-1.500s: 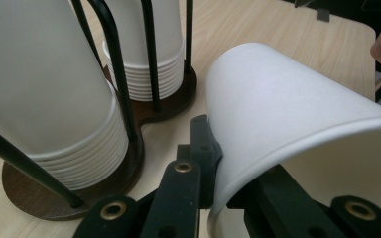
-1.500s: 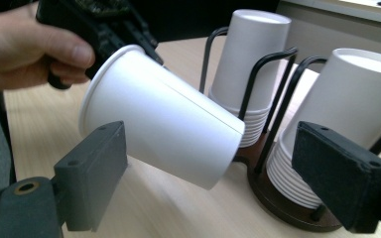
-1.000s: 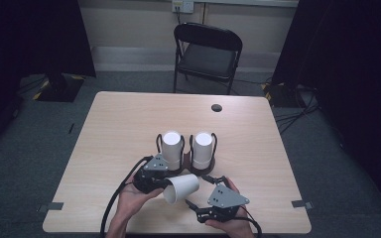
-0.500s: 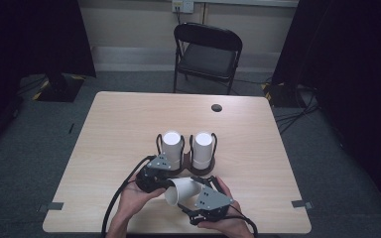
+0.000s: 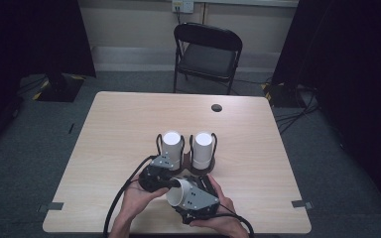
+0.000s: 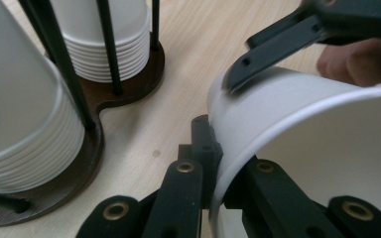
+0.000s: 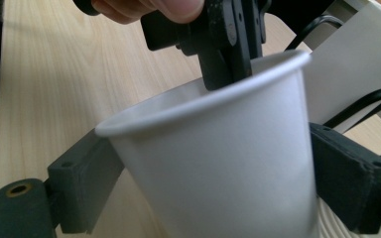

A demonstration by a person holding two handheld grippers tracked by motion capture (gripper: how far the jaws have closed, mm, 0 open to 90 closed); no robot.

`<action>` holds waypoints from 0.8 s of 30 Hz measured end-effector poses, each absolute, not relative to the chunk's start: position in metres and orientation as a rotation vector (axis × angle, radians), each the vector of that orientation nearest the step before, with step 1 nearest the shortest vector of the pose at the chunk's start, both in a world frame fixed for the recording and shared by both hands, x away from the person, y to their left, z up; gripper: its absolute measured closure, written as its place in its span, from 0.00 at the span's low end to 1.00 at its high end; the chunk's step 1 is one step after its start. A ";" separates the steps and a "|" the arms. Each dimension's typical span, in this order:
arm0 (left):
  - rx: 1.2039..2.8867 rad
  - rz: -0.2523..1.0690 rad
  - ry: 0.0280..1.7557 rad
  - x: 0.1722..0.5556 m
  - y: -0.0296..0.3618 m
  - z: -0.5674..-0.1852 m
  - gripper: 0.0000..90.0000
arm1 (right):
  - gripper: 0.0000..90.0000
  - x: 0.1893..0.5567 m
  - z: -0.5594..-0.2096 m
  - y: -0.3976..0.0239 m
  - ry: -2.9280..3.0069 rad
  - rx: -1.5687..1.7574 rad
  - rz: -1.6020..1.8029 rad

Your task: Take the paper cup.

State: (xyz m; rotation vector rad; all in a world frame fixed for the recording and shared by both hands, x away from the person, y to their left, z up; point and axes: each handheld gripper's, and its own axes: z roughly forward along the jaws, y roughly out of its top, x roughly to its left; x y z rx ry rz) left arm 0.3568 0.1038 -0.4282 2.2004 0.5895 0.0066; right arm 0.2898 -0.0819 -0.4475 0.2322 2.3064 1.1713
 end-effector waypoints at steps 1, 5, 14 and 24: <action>2.197 0.002 0.590 0.357 0.104 -0.428 0.98 | 0.14 0.290 -0.448 -0.081 2.308 0.234 1.177; 2.199 -0.012 0.588 0.357 0.101 -0.429 0.98 | 0.16 0.291 -0.450 -0.077 2.297 0.226 1.168; 2.212 -0.016 0.593 0.356 0.098 -0.432 0.97 | 0.22 0.287 -0.447 -0.073 2.245 0.207 1.177; 2.199 -0.042 0.595 0.357 0.099 -0.435 0.97 | 0.25 0.287 -0.444 -0.077 2.251 0.240 1.196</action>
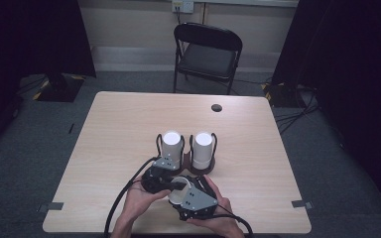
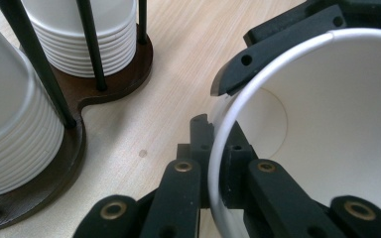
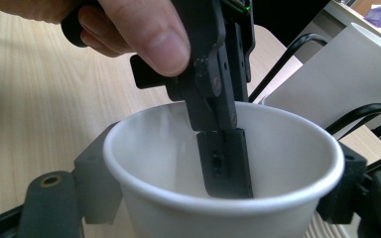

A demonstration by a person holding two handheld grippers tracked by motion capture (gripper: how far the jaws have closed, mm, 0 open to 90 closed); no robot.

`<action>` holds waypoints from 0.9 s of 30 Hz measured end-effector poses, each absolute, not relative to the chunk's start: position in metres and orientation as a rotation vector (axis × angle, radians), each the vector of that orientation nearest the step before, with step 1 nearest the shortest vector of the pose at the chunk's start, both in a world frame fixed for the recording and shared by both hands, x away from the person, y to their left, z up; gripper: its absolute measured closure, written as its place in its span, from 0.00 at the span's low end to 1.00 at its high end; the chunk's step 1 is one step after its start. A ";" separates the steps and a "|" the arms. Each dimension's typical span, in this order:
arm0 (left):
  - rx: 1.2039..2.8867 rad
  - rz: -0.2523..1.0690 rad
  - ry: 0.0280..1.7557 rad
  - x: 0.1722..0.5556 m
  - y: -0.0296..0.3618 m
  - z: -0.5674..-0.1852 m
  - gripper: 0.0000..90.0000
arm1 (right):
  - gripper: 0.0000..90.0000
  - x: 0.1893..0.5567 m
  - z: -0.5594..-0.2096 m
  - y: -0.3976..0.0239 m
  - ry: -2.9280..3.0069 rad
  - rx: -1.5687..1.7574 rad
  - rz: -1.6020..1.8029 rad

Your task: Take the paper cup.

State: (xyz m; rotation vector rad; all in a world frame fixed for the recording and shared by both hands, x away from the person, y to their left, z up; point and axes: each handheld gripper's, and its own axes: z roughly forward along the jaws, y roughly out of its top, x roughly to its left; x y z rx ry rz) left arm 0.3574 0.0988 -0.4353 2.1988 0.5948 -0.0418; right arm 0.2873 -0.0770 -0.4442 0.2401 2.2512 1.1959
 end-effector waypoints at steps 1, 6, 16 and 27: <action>2.194 -0.043 0.594 0.358 0.099 -0.435 0.96 | 0.25 0.288 -0.444 -0.078 2.254 0.242 1.199; 2.172 -0.036 0.594 0.359 0.099 -0.436 0.96 | 0.26 0.289 -0.443 -0.079 2.253 0.261 1.203; 2.120 0.048 0.578 0.354 0.096 -0.436 0.92 | 0.26 0.291 -0.443 -0.088 2.230 0.342 1.239; 1.930 0.089 0.583 0.351 0.108 -0.443 0.76 | 0.26 0.299 -0.446 -0.097 2.204 0.475 1.276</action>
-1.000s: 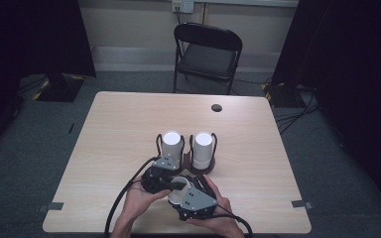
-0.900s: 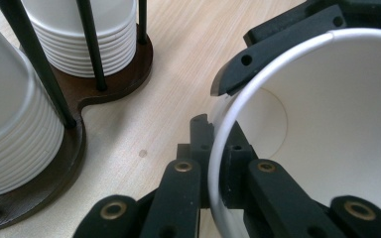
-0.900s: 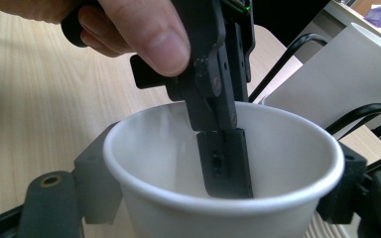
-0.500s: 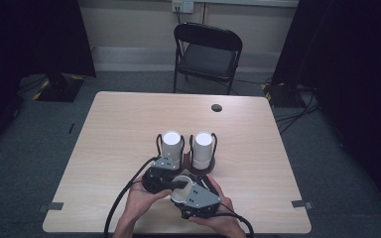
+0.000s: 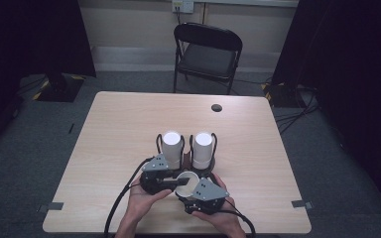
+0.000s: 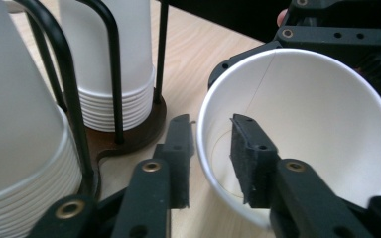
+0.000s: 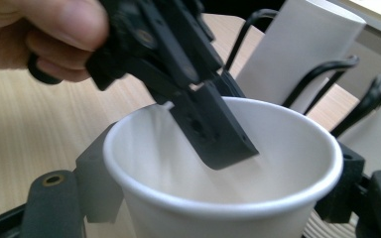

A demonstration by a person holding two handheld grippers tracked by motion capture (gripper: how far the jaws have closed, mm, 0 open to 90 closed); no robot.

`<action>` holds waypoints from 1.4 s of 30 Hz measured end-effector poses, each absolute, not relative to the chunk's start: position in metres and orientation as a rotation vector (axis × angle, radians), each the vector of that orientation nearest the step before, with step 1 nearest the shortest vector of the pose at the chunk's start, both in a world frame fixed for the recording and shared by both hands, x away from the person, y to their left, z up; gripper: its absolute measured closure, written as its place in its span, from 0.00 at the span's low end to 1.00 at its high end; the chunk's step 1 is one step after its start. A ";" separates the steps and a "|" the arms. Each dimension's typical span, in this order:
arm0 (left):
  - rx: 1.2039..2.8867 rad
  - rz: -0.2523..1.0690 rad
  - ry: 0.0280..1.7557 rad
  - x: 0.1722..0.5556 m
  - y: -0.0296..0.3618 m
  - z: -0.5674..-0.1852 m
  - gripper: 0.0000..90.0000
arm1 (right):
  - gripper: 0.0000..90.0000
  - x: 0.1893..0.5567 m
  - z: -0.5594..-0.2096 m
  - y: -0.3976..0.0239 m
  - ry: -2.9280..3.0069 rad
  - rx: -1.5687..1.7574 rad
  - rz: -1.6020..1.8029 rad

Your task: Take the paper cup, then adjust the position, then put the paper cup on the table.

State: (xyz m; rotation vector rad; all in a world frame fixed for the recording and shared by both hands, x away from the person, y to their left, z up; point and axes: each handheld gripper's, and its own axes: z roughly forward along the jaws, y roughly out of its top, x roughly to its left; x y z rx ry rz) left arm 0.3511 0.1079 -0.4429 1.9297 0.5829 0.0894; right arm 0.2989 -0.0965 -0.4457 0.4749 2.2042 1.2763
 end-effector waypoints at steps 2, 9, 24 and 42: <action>1.909 0.104 0.590 0.351 0.111 -0.443 0.74 | 0.26 0.300 -0.447 -0.099 2.202 0.500 1.279; 1.843 0.177 0.670 0.350 0.119 -0.443 0.50 | 0.26 0.304 -0.452 -0.109 2.205 0.555 1.268; 1.795 0.308 0.690 0.343 0.138 -0.457 0.24 | 0.26 0.314 -0.453 -0.133 2.159 0.713 1.319; 1.705 0.441 0.825 0.334 0.161 -0.488 0.18 | 0.26 0.323 -0.450 -0.171 2.038 0.902 1.396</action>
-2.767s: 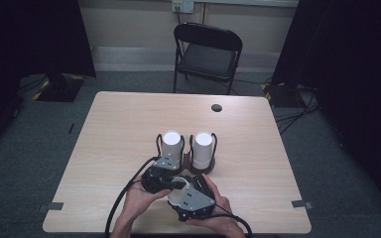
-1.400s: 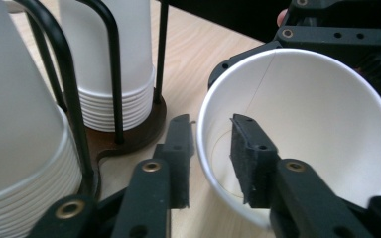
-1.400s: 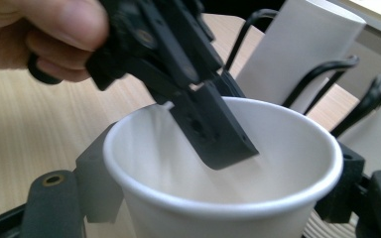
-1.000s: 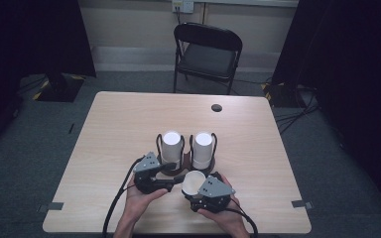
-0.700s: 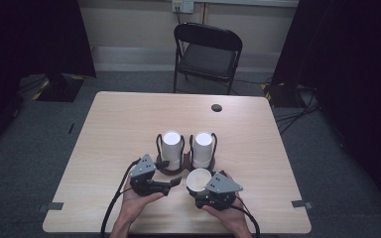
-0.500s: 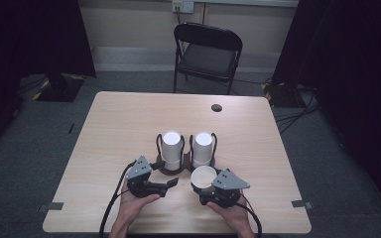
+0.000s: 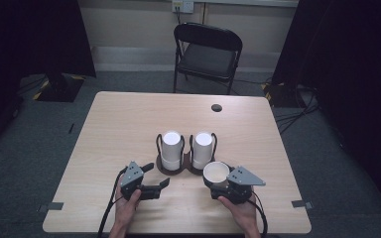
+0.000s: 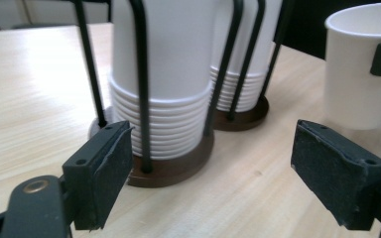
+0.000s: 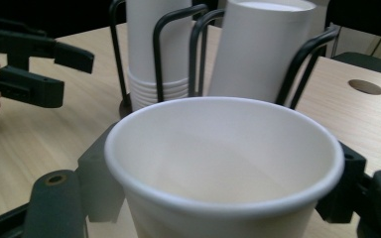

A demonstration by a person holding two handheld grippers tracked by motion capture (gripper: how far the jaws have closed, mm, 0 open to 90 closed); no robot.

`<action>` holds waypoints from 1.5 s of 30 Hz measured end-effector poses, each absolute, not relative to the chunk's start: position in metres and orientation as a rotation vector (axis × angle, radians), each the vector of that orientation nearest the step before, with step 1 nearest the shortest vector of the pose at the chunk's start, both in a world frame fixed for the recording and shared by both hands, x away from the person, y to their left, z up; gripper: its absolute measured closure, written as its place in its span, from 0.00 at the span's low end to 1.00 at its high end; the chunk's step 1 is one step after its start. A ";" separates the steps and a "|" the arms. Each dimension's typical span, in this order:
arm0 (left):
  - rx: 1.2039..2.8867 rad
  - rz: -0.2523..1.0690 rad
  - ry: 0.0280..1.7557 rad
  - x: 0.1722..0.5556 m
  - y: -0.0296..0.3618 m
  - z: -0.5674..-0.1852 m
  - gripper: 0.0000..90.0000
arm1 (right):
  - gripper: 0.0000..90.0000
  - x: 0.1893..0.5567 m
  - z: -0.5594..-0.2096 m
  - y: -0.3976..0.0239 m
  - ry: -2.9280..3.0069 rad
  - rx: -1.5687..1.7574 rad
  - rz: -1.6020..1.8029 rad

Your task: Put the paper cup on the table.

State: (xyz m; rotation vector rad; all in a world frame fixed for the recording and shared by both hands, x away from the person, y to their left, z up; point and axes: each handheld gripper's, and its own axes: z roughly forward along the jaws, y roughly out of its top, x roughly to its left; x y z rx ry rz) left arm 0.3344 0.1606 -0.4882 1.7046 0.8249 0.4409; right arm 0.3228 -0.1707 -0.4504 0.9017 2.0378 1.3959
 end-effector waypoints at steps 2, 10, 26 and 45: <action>1.691 0.448 0.829 0.334 0.162 -0.490 0.18 | 0.26 0.324 -0.449 -0.176 2.019 0.920 1.403; 1.673 0.546 0.859 0.331 0.163 -0.495 0.18 | 0.26 0.336 -0.442 -0.199 1.923 0.988 1.431; 1.559 0.699 0.910 0.318 0.166 -0.498 0.17 | 0.26 0.371 -0.428 -0.219 1.781 1.105 1.466; 1.538 0.716 0.911 0.316 0.167 -0.498 0.19 | 0.25 0.416 -0.430 -0.237 1.644 1.168 1.382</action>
